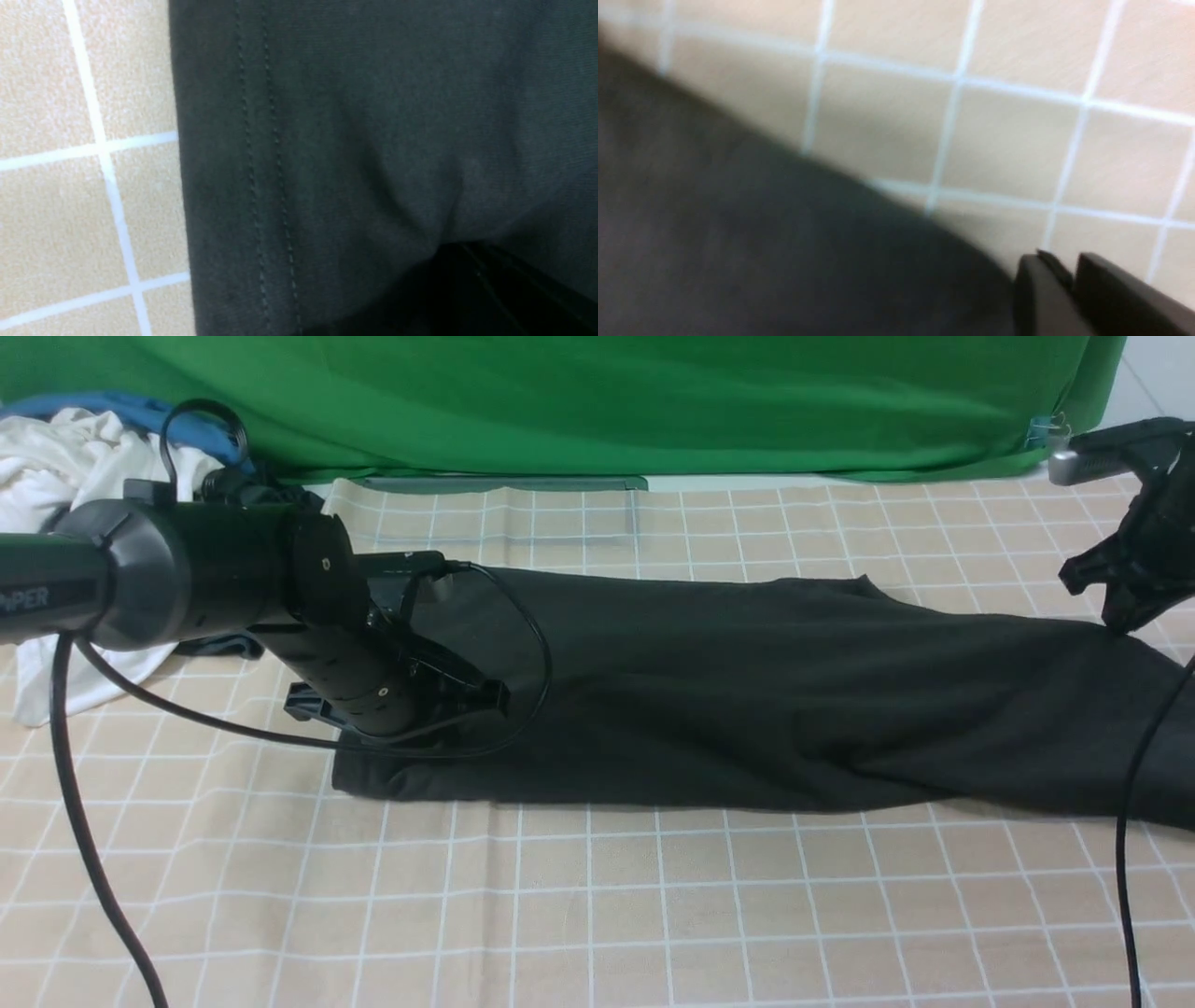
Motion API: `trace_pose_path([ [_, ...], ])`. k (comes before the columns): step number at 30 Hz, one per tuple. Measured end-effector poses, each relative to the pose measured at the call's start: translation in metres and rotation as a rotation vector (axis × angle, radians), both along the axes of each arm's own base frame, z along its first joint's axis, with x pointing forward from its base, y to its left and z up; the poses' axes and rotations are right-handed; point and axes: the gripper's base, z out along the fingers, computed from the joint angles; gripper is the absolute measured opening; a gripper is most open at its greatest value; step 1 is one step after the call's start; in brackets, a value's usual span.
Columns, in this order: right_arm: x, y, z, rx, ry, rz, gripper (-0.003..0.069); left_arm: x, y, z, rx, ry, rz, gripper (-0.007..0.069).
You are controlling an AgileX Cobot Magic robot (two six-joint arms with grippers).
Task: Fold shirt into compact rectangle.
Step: 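Pull the folded dark garment lengthwise by its ends to straighten it flat on the table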
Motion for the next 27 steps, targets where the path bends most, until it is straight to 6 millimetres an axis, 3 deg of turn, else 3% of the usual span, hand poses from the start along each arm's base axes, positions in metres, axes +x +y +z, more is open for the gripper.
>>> trace_pose_path([
  [4,-0.006,0.001,0.012,0.0,0.01,-0.029,0.0349,-0.001,0.0,0.008,-0.004,-0.018,-0.002,0.0019],
  [6,-0.013,0.002,0.026,0.001,0.022,-0.038,0.0371,-0.003,0.001,0.016,-0.008,-0.036,-0.004,0.0019],
  [9,-0.028,0.003,0.056,0.0,0.019,-0.048,0.0287,-0.009,0.003,0.041,-0.021,-0.094,-0.01,0.0019],
  [13,-0.053,0.005,0.099,-0.006,-0.049,-0.055,0.0074,-0.015,0.006,0.061,-0.013,-0.137,-0.026,0.0019],
  [16,-0.083,-0.001,0.121,-0.006,-0.079,-0.083,0.0037,-0.016,0.007,0.062,-0.006,-0.136,-0.031,0.0019],
  [19,-0.117,-0.018,0.117,0.003,-0.034,-0.151,0.004,-0.014,0.006,0.054,0.0,-0.113,-0.032,0.0019],
  [21,-0.136,-0.033,0.102,0.029,0.024,-0.233,0.0057,-0.012,0.005,0.044,0.004,-0.082,-0.028,0.0019],
  [25,-0.16,-0.061,0.069,0.112,0.079,-0.409,0.0194,-0.006,0.003,0.018,0.012,-0.034,-0.018,0.0019],
  [27,-0.169,-0.071,0.048,0.141,0.095,-0.475,0.0323,-0.003,0.003,0.005,0.018,-0.006,-0.012,0.0019],
])
